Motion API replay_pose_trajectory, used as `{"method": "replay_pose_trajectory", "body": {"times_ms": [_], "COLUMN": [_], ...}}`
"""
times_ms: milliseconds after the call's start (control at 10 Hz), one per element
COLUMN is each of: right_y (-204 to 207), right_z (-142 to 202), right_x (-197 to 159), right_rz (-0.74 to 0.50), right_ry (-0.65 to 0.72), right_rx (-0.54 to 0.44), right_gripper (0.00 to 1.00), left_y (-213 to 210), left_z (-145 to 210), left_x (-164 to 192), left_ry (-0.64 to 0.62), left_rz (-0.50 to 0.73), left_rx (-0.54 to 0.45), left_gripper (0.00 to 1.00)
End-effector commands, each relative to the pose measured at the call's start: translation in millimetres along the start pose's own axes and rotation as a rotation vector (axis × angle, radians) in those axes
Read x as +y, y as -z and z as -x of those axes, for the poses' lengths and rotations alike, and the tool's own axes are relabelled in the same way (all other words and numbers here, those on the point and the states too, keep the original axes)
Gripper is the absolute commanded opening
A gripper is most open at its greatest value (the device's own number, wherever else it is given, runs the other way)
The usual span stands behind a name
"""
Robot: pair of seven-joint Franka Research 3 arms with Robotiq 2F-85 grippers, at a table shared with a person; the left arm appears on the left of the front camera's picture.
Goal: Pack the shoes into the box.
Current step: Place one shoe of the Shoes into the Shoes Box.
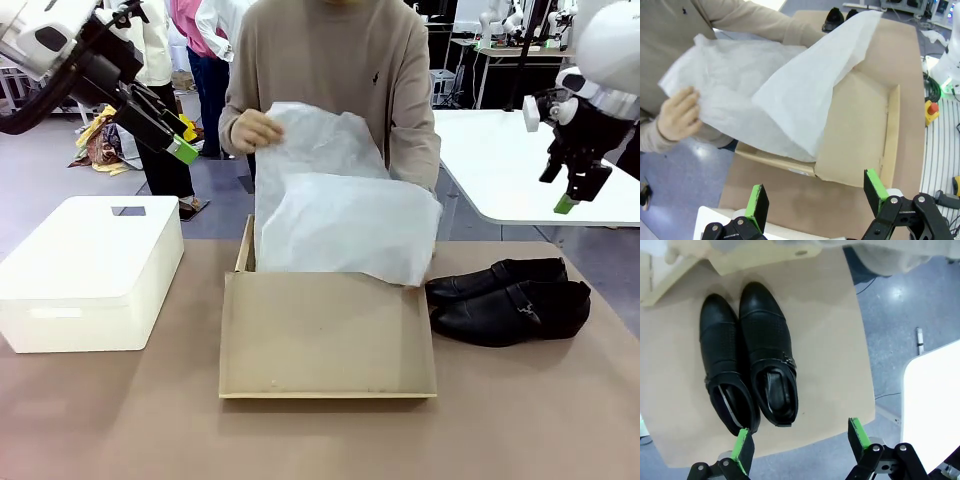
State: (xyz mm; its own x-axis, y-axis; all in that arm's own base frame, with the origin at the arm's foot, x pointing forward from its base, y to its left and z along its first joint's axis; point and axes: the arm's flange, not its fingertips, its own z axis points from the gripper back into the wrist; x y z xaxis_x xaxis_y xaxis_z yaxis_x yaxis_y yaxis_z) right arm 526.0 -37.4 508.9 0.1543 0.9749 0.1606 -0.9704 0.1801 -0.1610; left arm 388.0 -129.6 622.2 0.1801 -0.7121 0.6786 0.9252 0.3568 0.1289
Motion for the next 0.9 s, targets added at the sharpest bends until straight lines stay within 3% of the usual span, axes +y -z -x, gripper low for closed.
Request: {"method": "replay_pose_trajectory", "body": {"times_ms": [0, 800], "right_y": [6.9, 21.7], "right_z": [12.2, 16.9], "right_x": [-18.7, -13.7], "right_rz": [0.006, -0.020], "right_ry": [0.004, 0.028], "right_rx": [0.003, 0.016], "right_gripper": [1.00, 1.00], "left_y": [0.1, 0.1], "left_z": [4.3, 4.3], "left_x": [-0.3, -0.3], "left_ry": [0.015, 0.015], "left_rz": [0.016, 0.016], "left_rx": [-0.023, -0.023], "left_gripper": [1.00, 1.00]}}
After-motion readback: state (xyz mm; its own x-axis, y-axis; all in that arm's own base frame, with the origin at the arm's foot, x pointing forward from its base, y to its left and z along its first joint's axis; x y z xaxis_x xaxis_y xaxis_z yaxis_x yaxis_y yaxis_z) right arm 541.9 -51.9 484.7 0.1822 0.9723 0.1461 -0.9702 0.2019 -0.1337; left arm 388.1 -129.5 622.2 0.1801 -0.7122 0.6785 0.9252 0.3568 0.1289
